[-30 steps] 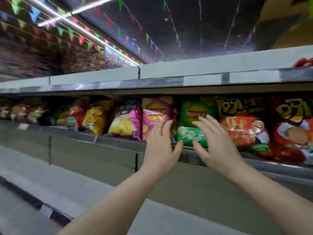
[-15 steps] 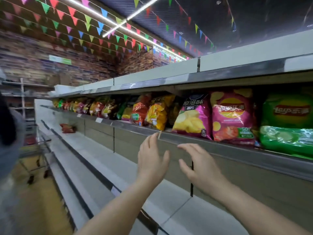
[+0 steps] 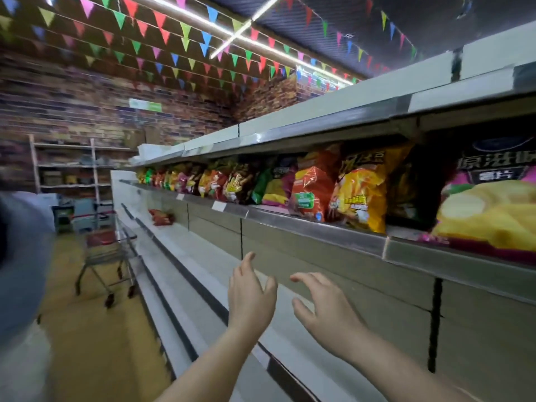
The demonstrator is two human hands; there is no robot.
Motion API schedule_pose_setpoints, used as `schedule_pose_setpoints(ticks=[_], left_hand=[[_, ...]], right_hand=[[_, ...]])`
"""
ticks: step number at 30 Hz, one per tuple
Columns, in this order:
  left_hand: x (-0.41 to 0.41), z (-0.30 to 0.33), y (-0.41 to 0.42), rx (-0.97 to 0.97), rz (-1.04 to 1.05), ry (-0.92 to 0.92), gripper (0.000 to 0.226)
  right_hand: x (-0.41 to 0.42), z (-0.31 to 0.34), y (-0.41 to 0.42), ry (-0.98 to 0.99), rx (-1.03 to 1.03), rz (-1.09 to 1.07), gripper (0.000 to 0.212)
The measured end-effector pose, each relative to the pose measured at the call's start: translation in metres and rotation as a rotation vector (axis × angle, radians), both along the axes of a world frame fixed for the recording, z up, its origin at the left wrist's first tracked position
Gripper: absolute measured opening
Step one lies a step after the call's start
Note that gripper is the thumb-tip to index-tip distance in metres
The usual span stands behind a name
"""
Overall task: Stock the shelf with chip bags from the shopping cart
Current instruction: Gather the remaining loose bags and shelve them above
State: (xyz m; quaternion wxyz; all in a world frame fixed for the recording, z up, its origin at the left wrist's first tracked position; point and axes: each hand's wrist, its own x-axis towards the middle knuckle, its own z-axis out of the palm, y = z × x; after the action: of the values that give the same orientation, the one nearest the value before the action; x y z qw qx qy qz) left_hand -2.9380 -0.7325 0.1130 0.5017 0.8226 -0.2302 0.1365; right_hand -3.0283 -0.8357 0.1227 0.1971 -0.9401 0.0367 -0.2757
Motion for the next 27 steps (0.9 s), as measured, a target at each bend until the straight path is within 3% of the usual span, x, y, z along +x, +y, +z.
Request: schedule_pose_setpoints(ticks=[12, 27], left_hand=[[0.107, -0.039, 0.023, -0.041, 0.087, 0.140, 0.058], [0.248, -0.060, 0.065, -0.056, 0.400, 0.240, 0.051]], right_hand=[[0.140, -0.036, 0.012, 0.113, 0.089, 0.121, 0.041], [0.329, -0.069, 0.036, 0.206, 0.161, 0.338, 0.041]])
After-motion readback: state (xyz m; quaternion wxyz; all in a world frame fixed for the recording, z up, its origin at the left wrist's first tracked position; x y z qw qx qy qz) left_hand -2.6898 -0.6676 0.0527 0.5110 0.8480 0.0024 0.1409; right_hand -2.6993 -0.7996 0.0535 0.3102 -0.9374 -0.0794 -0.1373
